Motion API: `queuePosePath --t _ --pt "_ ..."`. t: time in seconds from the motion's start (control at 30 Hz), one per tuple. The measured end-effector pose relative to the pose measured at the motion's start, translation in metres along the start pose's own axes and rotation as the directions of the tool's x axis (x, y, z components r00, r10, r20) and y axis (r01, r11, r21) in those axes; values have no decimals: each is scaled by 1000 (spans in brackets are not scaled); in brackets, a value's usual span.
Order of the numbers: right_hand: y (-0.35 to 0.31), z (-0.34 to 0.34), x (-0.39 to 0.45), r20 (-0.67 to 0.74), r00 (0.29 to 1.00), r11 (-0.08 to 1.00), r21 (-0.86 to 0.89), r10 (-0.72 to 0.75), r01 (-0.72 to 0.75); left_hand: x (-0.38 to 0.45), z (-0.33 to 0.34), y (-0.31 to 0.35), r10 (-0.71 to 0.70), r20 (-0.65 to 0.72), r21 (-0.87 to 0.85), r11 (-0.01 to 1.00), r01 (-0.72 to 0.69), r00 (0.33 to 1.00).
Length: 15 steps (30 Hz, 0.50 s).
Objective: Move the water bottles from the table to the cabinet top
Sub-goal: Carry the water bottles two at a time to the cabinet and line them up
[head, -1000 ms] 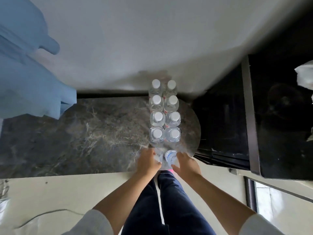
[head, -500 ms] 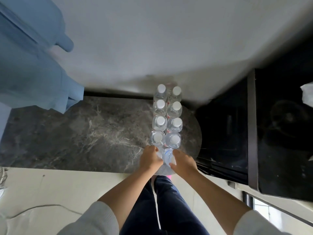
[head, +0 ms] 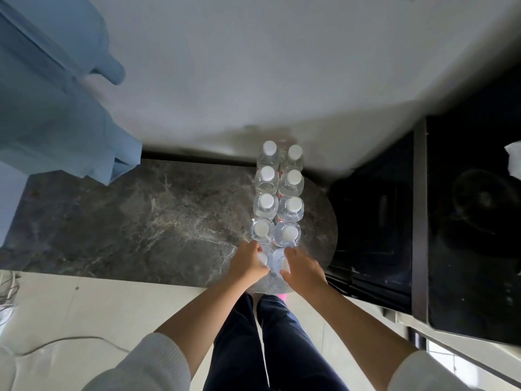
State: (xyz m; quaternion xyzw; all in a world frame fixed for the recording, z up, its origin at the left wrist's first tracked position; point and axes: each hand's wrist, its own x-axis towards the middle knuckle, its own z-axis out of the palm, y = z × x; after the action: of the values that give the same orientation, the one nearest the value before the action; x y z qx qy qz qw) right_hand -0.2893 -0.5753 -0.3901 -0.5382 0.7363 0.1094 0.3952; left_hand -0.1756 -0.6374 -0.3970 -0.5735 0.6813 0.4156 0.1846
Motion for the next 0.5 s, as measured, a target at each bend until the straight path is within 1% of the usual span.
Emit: queuePosePath --t 0.2,0.33,0.4,0.5 --pt "-5 2 0 -13 998 996 58 63 -62 -14 -5 -3 11 21 42 999 -11 1000" --pt "-9 2 -2 -4 992 988 88 127 -126 -28 -9 -12 6 15 17 1000 -6 1000" --pt "-11 1 -3 -10 990 990 23 140 -139 -35 -14 -21 -11 13 9 1000 11 1000" --pt "-18 -5 -5 -71 989 965 -222 126 -139 -49 -24 -42 -51 -30 25 998 51 998"
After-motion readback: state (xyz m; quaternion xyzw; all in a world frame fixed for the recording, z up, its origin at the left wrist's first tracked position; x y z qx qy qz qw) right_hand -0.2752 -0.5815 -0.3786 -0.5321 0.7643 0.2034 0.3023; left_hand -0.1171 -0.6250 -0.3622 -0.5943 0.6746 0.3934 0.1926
